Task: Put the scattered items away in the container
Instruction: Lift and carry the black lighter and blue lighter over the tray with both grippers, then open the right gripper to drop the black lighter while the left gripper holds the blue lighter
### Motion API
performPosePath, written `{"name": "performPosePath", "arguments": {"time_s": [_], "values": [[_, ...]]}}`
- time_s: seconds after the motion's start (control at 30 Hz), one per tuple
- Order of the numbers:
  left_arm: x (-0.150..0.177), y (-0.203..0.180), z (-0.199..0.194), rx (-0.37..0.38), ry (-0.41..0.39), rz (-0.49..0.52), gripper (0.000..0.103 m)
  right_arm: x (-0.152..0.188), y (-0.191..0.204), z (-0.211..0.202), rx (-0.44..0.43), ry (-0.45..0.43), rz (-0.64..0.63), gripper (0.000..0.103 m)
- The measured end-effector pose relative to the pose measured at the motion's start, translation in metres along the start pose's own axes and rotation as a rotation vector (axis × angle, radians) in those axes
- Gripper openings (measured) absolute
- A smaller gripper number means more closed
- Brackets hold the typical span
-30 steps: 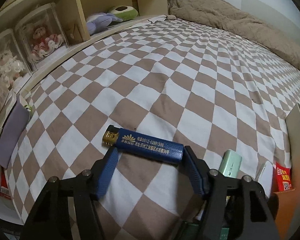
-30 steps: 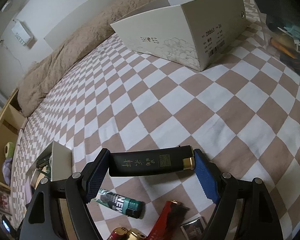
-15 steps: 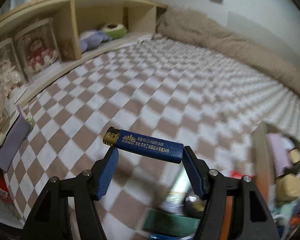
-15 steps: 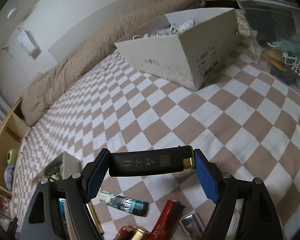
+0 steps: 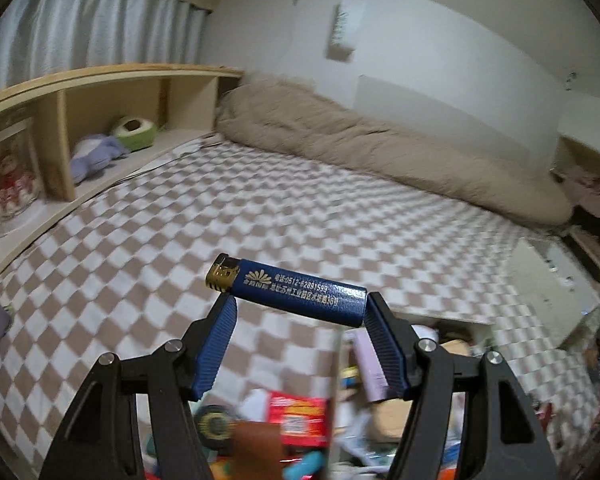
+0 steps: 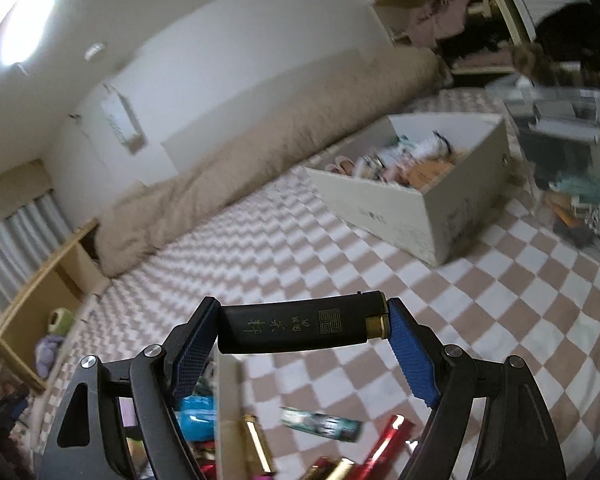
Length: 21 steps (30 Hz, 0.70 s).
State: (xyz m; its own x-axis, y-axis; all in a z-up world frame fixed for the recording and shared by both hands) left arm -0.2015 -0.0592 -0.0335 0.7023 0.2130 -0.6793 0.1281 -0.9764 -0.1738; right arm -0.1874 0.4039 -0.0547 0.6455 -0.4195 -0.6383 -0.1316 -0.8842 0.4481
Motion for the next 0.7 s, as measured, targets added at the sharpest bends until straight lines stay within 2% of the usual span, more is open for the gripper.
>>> {"name": "performPosePath", "arguments": {"time_s": [0.17, 0.37, 0.53, 0.7], "values": [[-0.002, -0.027, -0.006, 0.085, -0.013, 0.000, 0.066, -0.001, 0.019, -0.018, -0.029, -0.050, -0.049, 0.083], [-0.001, -0.052, -0.004, 0.137, -0.017, 0.015, 0.066, 0.003, 0.040, -0.029, -0.087, -0.060, -0.098, 0.083], [0.012, -0.061, 0.004, 0.178, 0.007, 0.007, 0.066, 0.014, 0.068, -0.027, -0.121, -0.033, -0.181, 0.083], [0.028, -0.068, 0.015, 0.182, 0.047, 0.038, 0.066, 0.035, 0.096, -0.014, -0.143, 0.045, -0.301, 0.083]]}}
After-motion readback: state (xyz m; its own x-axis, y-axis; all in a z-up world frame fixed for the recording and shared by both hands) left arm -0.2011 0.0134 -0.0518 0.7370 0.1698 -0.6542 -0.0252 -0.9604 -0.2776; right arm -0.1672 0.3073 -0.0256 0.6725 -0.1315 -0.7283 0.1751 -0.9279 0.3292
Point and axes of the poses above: each gripper's, at about its wrist camera, not at the fingertips, and z roughly the way its jaws point, y to its left, x to its underside, the point moved 4 cm from there along z, roughly the way its jaws point, and after that the axes turned 14 degrees about y, right-handed, at the moved point
